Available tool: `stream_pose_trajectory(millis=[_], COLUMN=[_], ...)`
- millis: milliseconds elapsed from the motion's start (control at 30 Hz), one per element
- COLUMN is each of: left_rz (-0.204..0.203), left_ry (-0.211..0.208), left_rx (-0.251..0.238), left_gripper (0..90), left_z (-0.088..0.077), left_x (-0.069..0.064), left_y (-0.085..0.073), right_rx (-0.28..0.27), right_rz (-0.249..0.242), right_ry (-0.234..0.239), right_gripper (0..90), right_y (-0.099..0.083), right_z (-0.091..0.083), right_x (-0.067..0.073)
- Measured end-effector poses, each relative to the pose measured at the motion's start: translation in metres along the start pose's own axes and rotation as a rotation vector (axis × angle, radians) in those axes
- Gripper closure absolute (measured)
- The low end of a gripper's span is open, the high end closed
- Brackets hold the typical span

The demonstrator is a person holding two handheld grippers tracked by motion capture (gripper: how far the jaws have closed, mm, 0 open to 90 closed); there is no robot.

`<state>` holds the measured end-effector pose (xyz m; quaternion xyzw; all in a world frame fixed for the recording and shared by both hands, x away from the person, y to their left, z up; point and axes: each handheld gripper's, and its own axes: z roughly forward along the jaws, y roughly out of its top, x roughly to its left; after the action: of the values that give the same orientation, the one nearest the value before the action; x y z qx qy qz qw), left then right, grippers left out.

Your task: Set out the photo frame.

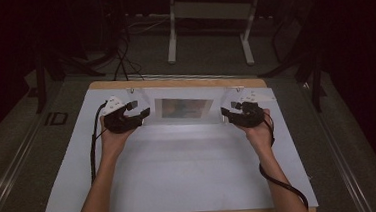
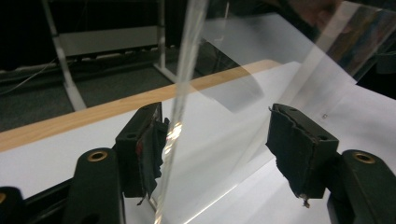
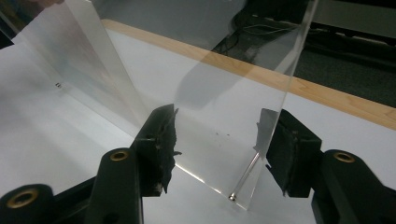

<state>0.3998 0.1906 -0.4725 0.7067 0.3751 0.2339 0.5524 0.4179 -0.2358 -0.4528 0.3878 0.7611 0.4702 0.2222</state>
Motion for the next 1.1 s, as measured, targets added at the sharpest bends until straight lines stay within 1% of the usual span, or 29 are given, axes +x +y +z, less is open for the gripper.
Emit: stream_pose_trajectory(millis=[100,200,333,367,467,533,567,667,733,933,1100], left_rz=[0.001,-0.011,-0.006,-0.007,-0.005,0.007,0.011,0.005,0.002,0.000,0.003], left_ry=[-0.002,-0.014,-0.005,0.008,0.016,0.029,0.035,0.045,0.053,0.082,0.101], left_rx=[-0.012,-0.020,-0.009,-0.008,-0.006,-0.002,-0.001,-0.007,-0.011,-0.028,-0.024], left_gripper=[35.6,35.3,35.2,36.1,37.5,37.7,37.7,37.6,37.6,37.5,37.5], left_z=[0.001,0.004,0.007,0.007,0.008,0.008,0.009,0.010,0.011,0.015,0.017], left_x=[-0.001,0.000,0.000,-0.001,-0.001,-0.002,-0.003,-0.003,-0.003,-0.004,-0.004], left_y=[0.000,-0.002,-0.003,-0.003,-0.003,-0.003,-0.003,-0.003,-0.003,-0.003,-0.001], right_rx=[0.000,-0.003,-0.007,-0.008,-0.005,-0.015,-0.016,-0.019,-0.021,-0.009,-0.013], right_rz=[0.005,0.008,0.014,0.016,0.014,0.011,0.001,-0.035,-0.040,-0.047,-0.048], right_ry=[0.000,0.003,0.007,0.008,0.006,-0.007,-0.017,-0.057,-0.073,-0.096,-0.099], right_gripper=[45.8,45.8,45.7,45.5,45.4,45.3,45.3,45.0,44.5,44.3,44.5], right_y=[0.000,0.000,-0.001,-0.001,-0.002,-0.003,-0.004,-0.005,-0.005,-0.002,-0.001], right_z=[0.000,0.000,0.001,0.001,0.003,0.003,0.004,0.007,0.008,0.012,0.014], right_x=[0.000,-0.001,-0.001,-0.001,-0.002,0.000,0.001,0.005,0.007,0.007,0.006])
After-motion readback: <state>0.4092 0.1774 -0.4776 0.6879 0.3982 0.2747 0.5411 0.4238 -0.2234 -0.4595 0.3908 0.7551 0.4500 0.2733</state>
